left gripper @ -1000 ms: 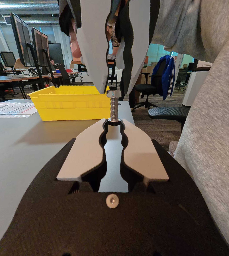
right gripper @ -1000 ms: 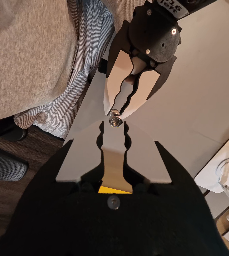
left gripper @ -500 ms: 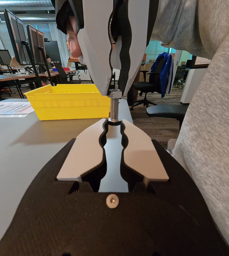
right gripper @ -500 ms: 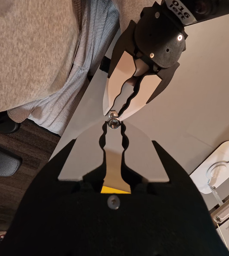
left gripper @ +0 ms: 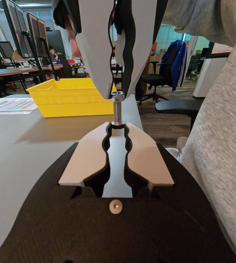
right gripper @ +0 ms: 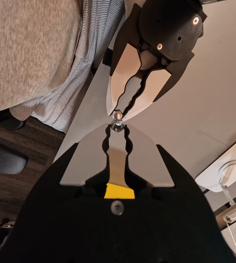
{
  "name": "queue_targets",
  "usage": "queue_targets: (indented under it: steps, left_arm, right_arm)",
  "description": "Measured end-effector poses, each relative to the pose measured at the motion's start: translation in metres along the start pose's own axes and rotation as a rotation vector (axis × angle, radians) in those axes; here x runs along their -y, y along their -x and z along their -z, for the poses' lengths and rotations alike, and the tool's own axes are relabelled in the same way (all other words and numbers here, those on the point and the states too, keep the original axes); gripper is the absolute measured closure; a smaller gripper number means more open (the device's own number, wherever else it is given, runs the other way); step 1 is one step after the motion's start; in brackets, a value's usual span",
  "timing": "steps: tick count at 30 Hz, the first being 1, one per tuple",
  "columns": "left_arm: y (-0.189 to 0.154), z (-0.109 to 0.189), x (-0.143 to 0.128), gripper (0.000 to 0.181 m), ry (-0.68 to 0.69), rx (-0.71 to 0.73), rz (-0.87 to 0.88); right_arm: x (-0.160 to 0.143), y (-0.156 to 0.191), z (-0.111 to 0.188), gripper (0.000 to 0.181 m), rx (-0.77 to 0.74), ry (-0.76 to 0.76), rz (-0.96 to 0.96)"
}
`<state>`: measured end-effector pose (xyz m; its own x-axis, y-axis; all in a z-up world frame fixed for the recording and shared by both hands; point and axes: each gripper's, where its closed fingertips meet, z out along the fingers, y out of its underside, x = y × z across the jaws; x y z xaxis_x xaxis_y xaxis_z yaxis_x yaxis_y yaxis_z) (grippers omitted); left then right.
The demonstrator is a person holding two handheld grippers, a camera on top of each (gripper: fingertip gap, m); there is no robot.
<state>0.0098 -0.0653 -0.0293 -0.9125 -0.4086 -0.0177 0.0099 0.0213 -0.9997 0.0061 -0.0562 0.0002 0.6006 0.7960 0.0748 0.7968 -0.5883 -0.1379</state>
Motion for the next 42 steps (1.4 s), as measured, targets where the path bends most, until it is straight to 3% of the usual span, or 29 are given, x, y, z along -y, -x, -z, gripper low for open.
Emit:
queue_targets:
  steps: [13, 23, 27, 30, 42]
  left_arm:
    - [0.008, 0.001, 0.002, 0.164, -0.009, 0.059, -0.006]
    - [0.014, -0.001, -0.005, 0.164, 0.028, 0.111, -0.014]
    - [0.014, -0.001, -0.002, 0.164, 0.014, 0.104, -0.006]
    - [0.014, -0.001, -0.001, 0.164, 0.008, 0.104, -0.005]
    - [0.014, 0.001, 0.002, 0.164, -0.011, 0.098, 0.002]
  right_arm:
    - [-0.004, -0.008, 0.002, 0.162, 0.005, -0.069, -0.236]
    - [-0.009, -0.013, -0.004, 0.162, 0.049, -0.085, -0.542]
    - [-0.008, -0.013, -0.002, 0.161, 0.035, -0.089, -0.514]
    - [-0.012, -0.012, -0.002, 0.145, 0.008, -0.04, -0.462]
    - [0.01, -0.01, 0.005, 0.146, -0.002, -0.147, -0.345]
